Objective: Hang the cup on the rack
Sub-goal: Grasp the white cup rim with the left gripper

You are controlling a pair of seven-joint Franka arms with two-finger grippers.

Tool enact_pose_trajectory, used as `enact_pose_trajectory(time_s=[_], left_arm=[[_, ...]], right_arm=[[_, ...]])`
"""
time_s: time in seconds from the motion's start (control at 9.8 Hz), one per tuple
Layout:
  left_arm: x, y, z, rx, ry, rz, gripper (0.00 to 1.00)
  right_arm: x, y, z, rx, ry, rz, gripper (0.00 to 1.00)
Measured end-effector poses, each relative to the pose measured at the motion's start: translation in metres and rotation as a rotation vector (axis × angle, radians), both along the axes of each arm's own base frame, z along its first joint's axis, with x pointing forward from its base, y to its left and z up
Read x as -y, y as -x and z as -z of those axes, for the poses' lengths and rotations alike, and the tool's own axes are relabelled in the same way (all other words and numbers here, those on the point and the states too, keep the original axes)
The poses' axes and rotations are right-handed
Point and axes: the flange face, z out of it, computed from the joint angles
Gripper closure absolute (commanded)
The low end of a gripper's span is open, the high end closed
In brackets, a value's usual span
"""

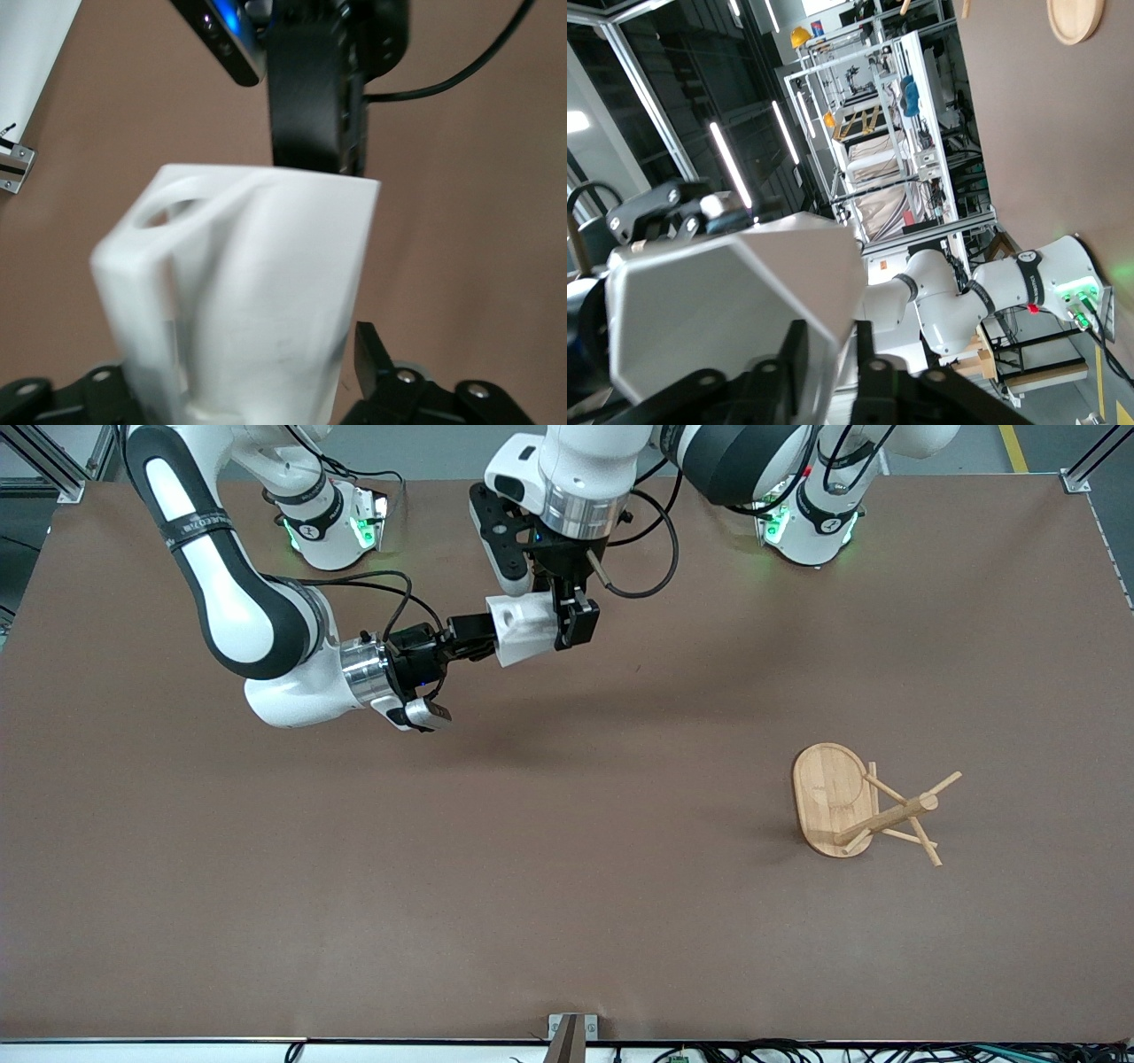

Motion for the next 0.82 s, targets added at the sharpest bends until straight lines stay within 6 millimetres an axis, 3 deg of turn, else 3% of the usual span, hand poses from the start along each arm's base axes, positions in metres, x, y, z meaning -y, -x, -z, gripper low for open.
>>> enact_pose_trajectory(time_s=[0.1, 0.31, 0.41, 0.82], left_arm=[[0.0002, -0.0028, 0.0057, -0.006, -0.005, -0.002, 0.34], [0.0014, -0.0024, 0.0043, -0.004, -0.002, -0.001, 0.76], [0.002, -0.0008, 0.0035, -0.007, -0.005, 0.002, 0.89], [0.0003, 0.0016, 0.0053, -0.025, -0.025, 0.004, 0.94]], right_arm=[[0.0013, -0.0008, -0.0015, 0.002, -0.003, 0.001, 0.0], [0.0029, -0.0014, 0.0001, 0.0, 0.001, 0.007, 0.0], [0.0029, -0.0013, 0.0005, 0.0, 0.002, 0.007, 0.0], [0.003, -0.0013, 0.0007, 0.0, 0.002, 0.008, 0.0]])
